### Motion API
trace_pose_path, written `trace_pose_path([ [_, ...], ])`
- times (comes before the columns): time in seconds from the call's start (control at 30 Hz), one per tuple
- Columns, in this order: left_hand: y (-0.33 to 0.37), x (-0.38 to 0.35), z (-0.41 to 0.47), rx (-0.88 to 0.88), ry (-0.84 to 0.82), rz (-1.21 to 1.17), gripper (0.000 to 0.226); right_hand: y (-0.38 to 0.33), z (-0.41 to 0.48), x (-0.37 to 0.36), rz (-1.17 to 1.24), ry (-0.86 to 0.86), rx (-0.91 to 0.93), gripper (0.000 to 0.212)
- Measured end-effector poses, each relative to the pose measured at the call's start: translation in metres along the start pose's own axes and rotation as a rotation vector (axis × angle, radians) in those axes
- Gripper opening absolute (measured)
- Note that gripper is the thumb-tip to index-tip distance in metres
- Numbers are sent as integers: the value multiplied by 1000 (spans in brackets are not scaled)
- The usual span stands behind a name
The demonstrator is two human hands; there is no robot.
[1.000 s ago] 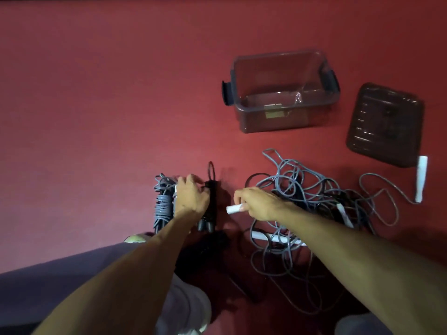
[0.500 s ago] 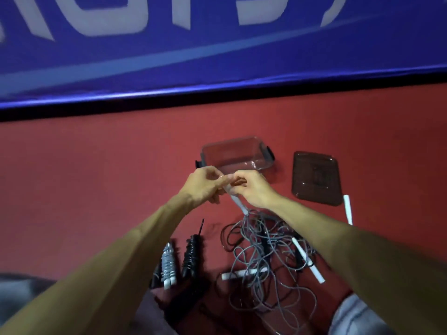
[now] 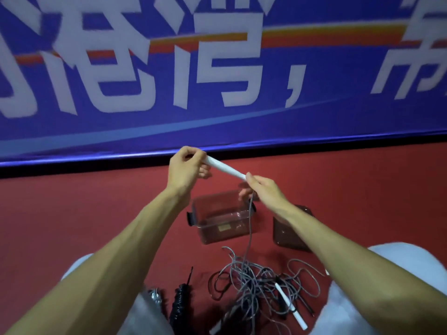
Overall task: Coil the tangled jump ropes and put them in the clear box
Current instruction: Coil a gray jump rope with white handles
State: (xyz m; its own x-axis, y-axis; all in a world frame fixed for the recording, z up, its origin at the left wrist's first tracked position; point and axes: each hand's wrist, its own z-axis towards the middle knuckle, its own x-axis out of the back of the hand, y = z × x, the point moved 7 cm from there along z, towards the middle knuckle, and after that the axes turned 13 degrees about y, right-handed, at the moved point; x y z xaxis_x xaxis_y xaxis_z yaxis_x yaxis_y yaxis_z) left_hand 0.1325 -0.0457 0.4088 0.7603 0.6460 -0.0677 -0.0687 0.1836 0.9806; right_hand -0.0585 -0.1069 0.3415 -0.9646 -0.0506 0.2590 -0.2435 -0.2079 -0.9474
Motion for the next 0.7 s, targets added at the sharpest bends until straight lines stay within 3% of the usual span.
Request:
trace_pose_path([
  [0.1,-11,6,-3,105,26,-67,14,-10,-5,4,180,-21,-48,35],
  [0.17,-29,9,-4,91,14,50,15,-19,2,12,107,59,14,33],
  [0.27,-41,6,-10,-262,-100,626,11,-36,8,12,-234,4,199,34],
  [0.3,-39,-1,-15,-373,-157,692,18,-39,8,8,-322,-48,244,33],
  [0.37,-31,-15,-24,-450,-256,653,31,-45,6,1,-365,-100,275,33],
  [0.47,-25,-30,-30,-354,-364,540,22,-60,5,3,-282,-26,296,32],
  [0.6,-17,-29,-36,-381,-331,482,30,-73,2,6,-181,-13,334,36],
  [0.7,-17,-32,-38,-289,-319,314,30,-70,-1,8,65,-46,203,50],
])
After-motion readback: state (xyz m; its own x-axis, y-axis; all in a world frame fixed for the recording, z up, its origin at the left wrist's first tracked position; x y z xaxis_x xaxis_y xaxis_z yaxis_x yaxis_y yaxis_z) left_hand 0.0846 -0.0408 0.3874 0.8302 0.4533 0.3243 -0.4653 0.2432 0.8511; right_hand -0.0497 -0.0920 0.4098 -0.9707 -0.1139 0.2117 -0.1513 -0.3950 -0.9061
